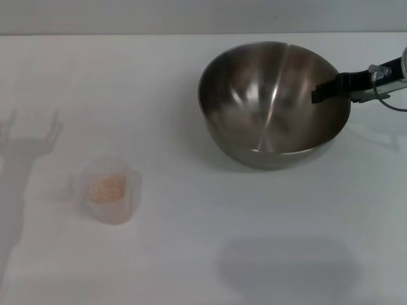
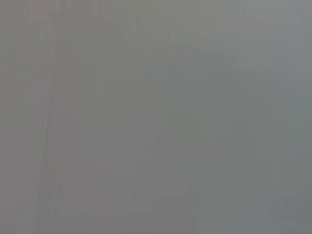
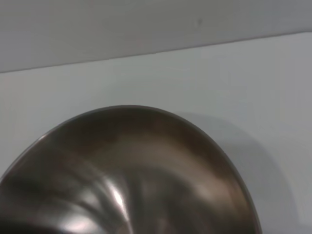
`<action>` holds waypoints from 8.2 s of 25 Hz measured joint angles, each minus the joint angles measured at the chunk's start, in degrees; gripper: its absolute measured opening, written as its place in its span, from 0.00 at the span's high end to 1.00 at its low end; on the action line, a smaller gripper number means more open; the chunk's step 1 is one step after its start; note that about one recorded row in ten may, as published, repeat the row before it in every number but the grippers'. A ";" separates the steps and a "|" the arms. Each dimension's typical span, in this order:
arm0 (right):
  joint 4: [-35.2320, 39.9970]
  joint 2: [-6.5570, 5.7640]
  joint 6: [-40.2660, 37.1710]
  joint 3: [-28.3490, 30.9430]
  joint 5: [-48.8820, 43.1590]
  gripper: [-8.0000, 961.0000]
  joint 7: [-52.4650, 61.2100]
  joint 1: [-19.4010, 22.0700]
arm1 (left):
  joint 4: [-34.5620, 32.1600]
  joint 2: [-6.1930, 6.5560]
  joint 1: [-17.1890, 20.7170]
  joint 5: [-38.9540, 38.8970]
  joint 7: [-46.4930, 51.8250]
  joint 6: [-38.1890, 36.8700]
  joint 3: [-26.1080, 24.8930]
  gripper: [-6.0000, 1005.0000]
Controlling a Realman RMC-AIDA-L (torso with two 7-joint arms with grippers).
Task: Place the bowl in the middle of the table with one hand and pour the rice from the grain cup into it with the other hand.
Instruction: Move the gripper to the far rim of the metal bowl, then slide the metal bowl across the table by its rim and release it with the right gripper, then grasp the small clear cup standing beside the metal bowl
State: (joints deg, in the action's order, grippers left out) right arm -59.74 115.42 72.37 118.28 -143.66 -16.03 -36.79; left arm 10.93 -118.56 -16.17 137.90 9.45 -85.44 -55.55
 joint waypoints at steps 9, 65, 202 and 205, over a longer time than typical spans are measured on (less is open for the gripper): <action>4.02 -0.30 -2.19 -0.16 -0.04 0.41 -1.60 -0.98 | 0.15 0.00 0.40 0.00 0.13 -0.05 -0.64 0.24; -1.67 3.18 -1.37 -9.15 0.96 0.98 -5.41 0.56 | 0.22 -0.22 1.52 0.12 0.31 -4.36 -0.35 0.26; 50.35 2.87 -161.40 -55.88 12.26 0.29 22.44 11.40 | 19.97 -0.62 20.96 -22.45 -25.28 5.52 39.42 0.33; 50.35 2.88 -161.64 -55.88 12.23 0.29 22.44 11.56 | 19.88 -0.62 19.94 -22.94 -25.30 6.43 39.46 0.33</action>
State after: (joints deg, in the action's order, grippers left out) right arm -9.39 118.30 -89.27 62.40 -131.43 6.41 -25.22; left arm 30.81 -119.18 3.77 114.96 -15.85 -79.00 -16.10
